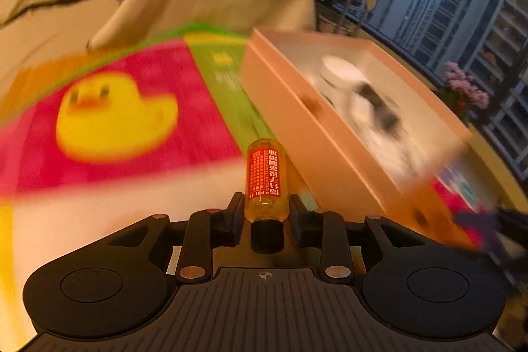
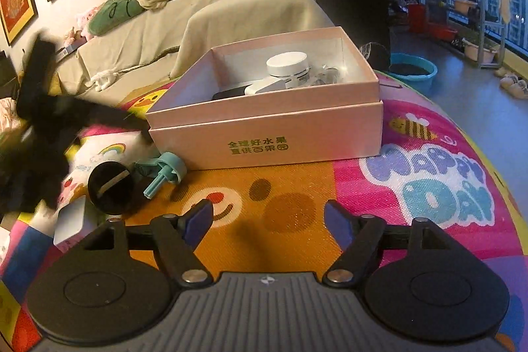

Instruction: Organize rigid objects

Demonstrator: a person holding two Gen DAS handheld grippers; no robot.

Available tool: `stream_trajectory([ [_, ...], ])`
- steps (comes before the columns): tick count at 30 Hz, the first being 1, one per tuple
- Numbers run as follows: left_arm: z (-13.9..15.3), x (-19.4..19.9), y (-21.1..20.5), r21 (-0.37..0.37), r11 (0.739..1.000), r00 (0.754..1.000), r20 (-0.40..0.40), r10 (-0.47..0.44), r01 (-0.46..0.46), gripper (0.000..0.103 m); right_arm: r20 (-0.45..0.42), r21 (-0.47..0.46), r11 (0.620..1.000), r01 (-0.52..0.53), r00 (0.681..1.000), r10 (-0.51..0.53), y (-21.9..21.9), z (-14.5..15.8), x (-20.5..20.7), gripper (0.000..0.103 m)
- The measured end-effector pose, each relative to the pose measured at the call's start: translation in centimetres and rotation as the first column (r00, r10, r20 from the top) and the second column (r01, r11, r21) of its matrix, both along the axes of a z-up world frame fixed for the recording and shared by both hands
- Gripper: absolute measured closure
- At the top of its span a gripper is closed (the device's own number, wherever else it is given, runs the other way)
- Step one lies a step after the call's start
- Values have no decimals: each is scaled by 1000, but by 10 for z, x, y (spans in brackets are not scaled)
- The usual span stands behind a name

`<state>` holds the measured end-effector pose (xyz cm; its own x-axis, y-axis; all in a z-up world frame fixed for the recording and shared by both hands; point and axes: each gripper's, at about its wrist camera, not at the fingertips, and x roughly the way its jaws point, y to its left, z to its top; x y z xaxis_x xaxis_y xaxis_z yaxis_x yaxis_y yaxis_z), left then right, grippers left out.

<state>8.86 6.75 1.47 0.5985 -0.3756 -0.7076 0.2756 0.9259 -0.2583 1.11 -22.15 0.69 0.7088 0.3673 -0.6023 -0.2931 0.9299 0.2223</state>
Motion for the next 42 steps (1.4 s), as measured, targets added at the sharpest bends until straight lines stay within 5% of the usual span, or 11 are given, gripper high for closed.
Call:
stream_trajectory([
  [11, 1, -82, -33, -105, 991, 994, -56, -95, 88, 71, 1, 0, 1000, 23, 1000, -23, 0, 0, -1, 27],
  [24, 34, -159, 12, 27, 995, 990, 103, 97, -100, 70, -1, -1, 1000, 26, 1000, -26, 1, -1, 0, 21],
  [30, 26, -186, 6, 54, 998, 997, 80, 24, -29, 70, -1, -1, 1000, 24, 1000, -24, 0, -1, 0, 20],
  [34, 35, -192, -19, 11, 997, 989, 130, -75, 74, 70, -5, -9, 1000, 9, 1000, -9, 3, -2, 1, 15],
  [37, 37, -193, -42, 61, 989, 973, 181, -140, 131, 70, -5, -18, 1000, 2, 1000, -2, 4, -1, 1, 14],
  [39, 37, -189, -49, 105, 988, 970, 202, -135, 115, 70, -7, -21, 1000, -3, 1000, 3, 5, -2, 1, 12],
  [42, 41, -173, -33, 59, 998, 975, 220, -26, 14, 70, -26, -30, 999, -45, 999, 45, 8, -2, 3, 0],
])
